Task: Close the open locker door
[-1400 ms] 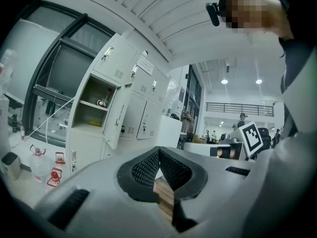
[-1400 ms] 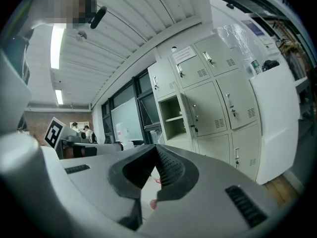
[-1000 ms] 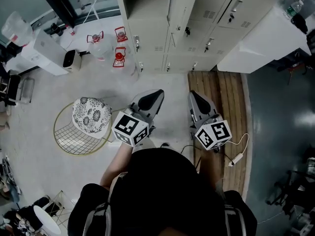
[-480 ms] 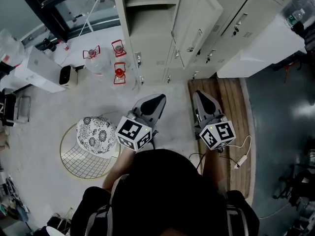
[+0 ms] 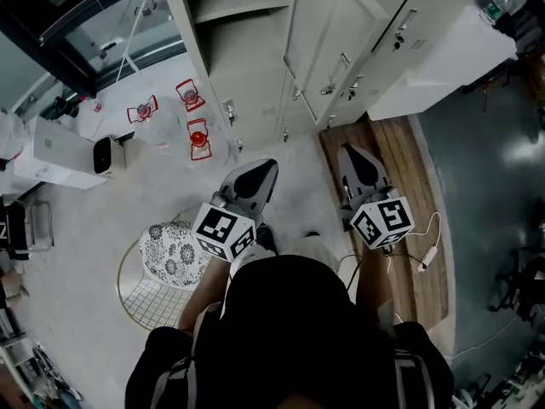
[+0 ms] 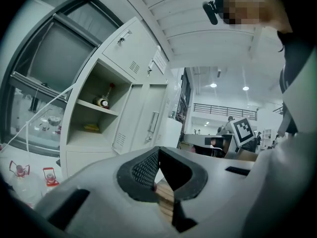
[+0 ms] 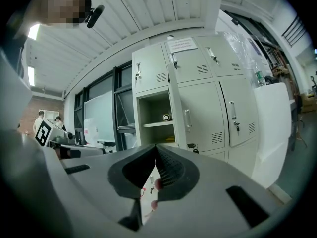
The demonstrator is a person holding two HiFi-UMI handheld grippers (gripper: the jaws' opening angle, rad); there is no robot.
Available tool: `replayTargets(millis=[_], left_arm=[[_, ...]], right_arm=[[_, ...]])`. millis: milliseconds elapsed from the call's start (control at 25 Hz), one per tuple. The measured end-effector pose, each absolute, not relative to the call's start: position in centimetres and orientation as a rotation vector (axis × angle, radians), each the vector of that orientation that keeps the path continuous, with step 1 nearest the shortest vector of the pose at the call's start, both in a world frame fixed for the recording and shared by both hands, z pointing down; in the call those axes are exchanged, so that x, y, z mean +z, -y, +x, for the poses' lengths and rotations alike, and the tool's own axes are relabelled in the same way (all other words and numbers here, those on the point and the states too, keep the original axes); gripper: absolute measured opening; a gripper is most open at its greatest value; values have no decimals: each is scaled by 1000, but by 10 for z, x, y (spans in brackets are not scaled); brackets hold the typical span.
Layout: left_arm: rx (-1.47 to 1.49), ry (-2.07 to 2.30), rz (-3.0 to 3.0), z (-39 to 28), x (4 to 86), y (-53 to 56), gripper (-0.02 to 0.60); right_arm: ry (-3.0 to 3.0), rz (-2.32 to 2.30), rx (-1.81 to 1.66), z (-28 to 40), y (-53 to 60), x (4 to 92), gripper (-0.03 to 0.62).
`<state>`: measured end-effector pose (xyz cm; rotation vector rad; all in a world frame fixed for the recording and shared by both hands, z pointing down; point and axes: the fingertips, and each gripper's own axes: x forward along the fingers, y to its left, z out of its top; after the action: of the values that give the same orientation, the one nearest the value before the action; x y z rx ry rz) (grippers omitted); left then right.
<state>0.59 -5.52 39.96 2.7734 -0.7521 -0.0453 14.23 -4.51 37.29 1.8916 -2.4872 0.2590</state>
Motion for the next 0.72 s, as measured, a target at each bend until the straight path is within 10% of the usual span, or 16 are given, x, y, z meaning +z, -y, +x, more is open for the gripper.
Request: replayTargets(millis=[720], left_arm=[[-42, 864, 2755, 71, 389, 93, 18]], right_arm=[[2626, 1725, 198, 192, 111, 355, 94]])
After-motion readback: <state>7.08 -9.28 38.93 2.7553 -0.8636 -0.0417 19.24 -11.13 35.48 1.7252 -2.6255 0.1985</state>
